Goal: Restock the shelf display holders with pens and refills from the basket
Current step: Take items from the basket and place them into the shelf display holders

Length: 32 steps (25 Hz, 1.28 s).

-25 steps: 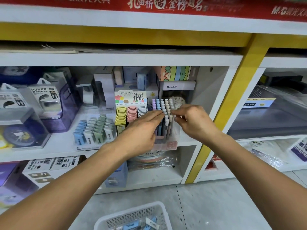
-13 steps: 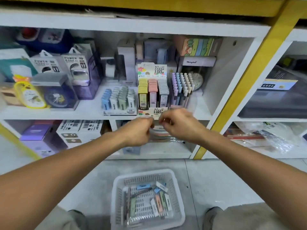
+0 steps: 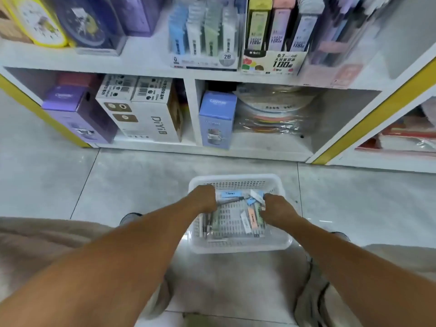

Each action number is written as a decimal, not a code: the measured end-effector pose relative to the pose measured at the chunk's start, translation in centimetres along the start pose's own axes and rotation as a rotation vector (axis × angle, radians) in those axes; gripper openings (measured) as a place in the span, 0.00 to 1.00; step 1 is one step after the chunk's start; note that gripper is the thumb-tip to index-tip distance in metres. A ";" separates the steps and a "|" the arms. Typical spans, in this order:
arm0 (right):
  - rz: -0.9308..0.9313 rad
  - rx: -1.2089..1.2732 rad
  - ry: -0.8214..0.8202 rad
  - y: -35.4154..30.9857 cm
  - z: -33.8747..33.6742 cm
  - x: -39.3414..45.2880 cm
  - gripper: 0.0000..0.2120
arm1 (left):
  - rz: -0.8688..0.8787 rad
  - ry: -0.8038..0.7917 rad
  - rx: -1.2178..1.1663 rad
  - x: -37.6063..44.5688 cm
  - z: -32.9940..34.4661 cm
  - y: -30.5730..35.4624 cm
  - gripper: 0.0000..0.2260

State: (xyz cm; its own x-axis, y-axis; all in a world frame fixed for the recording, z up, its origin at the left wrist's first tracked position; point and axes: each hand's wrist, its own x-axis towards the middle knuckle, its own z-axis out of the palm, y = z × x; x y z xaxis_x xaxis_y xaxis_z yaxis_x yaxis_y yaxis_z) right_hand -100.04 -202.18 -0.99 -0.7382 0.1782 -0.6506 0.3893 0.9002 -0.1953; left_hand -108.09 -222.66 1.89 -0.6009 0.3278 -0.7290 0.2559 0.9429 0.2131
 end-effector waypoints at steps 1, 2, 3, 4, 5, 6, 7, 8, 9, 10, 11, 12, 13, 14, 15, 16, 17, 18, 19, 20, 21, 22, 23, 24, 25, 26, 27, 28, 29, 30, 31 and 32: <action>0.019 0.001 0.012 0.3 1.1 0.4 0.17 | -0.033 -0.003 -0.049 1.0 1.7 -0.2 0.09; 0.029 0.000 0.028 0.3 2.0 0.8 0.16 | -0.069 0.004 -0.105 1.8 3.1 -0.3 0.10; 0.030 -0.003 0.041 0.2 2.8 1.3 0.16 | -0.105 0.015 -0.164 2.5 4.5 -0.3 0.09; 0.019 -0.012 0.057 0.1 3.5 1.9 0.16 | -0.137 0.037 -0.206 3.3 5.8 -0.1 0.09; -0.001 -0.021 0.079 -0.1 4.1 2.4 0.16 | -0.180 0.074 -0.230 3.8 6.8 0.3 0.08; -0.025 -0.025 0.105 -0.3 4.6 2.9 0.18 | -0.234 0.119 -0.235 4.3 7.8 0.8 0.09; -0.055 -0.032 0.133 -0.5 4.9 3.4 0.20 | -0.287 0.157 -0.234 4.8 8.6 1.3 0.11; -0.095 -0.058 0.155 -0.8 5.4 4.0 0.22 | -0.336 0.180 -0.227 5.4 9.5 1.8 0.13; -0.143 -0.104 0.171 -1.2 5.7 4.5 0.25 | -0.371 0.191 -0.216 5.8 10.2 2.2 0.17; -0.188 -0.160 0.176 -1.6 6.1 5.0 0.28 | -0.394 0.198 -0.205 6.1 10.8 2.4 0.19; -0.226 -0.218 0.176 -2.1 6.4 5.6 0.31 | -0.412 0.212 -0.207 6.5 11.4 2.4 0.20; -0.255 -0.278 0.171 -2.6 6.6 6.2 0.33 | -0.424 0.241 -0.226 6.8 11.8 2.4 0.19; -0.280 -0.336 0.171 -3.1 6.7 6.7 0.35 | -0.422 0.278 -0.246 6.9 12.1 2.4 0.16; -0.302 -0.387 0.175 -3.6 6.8 7.0 0.35 | -0.402 0.317 -0.255 7.1 12.4 2.3 0.14; -0.320 -0.427 0.181 -3.9 6.9 7.3 0.34 | -0.377 0.342 -0.249 7.2 12.6 2.4 0.11; -0.334 -0.452 0.181 -4.2 6.9 7.4 0.31 | -0.355 0.357 -0.243 7.4 12.8 2.4 0.10; -0.347 -0.464 0.172 -4.5 6.8 7.5 0.29 | -0.343 0.364 -0.238 7.5 12.9 2.5 0.10; -0.357 -0.476 0.158 -4.7 6.6 7.6 0.27 | -0.336 0.367 -0.236 7.7 12.8 2.6 0.10; -0.364 -0.493 0.147 -4.9 6.4 7.6 0.25 | -0.330 0.362 -0.236 7.8 12.7 2.5 0.10; -0.363 -0.519 0.138 -5.0 6.2 7.6 0.24 | -0.321 0.347 -0.242 7.9 12.6 2.4 0.11; -0.362 -0.548 0.126 -5.1 5.9 7.7 0.23 | -0.310 0.318 -0.257 8.0 12.4 2.2 0.11; -0.368 -0.586 0.111 -5.1 5.7 7.6 0.21 | -0.296 0.278 -0.303 8.1 12.1 1.8 0.12; -0.386 -0.622 0.099 -4.9 5.4 7.6 0.18 | -0.284 0.226 -0.386 8.2 11.7 1.4 0.12; -0.407 -0.645 0.093 -4.6 5.1 7.5 0.16 | -0.267 0.179 -0.487 8.5 11.2 0.9 0.11; -0.428 -0.645 0.106 -4.2 4.6 7.4 0.14 | -0.237 0.139 -0.585 8.6 10.6 0.3 0.09; -0.450 -0.623 0.145 -3.8 4.2 7.2 0.12 | -0.195 0.117 -0.653 8.6 10.0 -0.3 0.06; -0.470 -0.583 0.205 -3.3 3.7 7.0 0.10 | -0.160 0.115 -0.698 8.5 9.4 -0.8 0.03; -0.480 -0.523 0.276 -2.8 3.4 6.8 0.07 | -0.130 0.130 -0.739 8.3 8.9 -1.2 0.01; -0.470 -0.414 0.338 -2.4 3.1 6.5 0.04 | -0.105 0.157 -0.774 8.0 8.5 -1.5 0.03; -0.425 -0.250 0.371 -2.4 2.9 6.2 0.05 | -0.084 0.187 -0.812 7.7 8.1 -1.5 0.05; -0.346 -0.033 0.351 -2.5 2.8 5.9 0.07 | -0.070 0.206 -0.860 7.3 7.8 -1.5 0.06; -0.250 0.217 0.285 -2.9 2.8 5.6 0.10 | -0.053 0.213 -0.915 6.9 7.6 -1.4 0.06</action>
State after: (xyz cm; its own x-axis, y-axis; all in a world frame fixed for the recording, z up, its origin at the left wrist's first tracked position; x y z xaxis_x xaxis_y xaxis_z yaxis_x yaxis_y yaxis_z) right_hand -103.77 -204.90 -6.18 -0.9352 0.0955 -0.3410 0.2637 0.8305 -0.4907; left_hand -106.83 -222.13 -8.35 -0.7438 0.2019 -0.6372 -0.4157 0.6068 0.6775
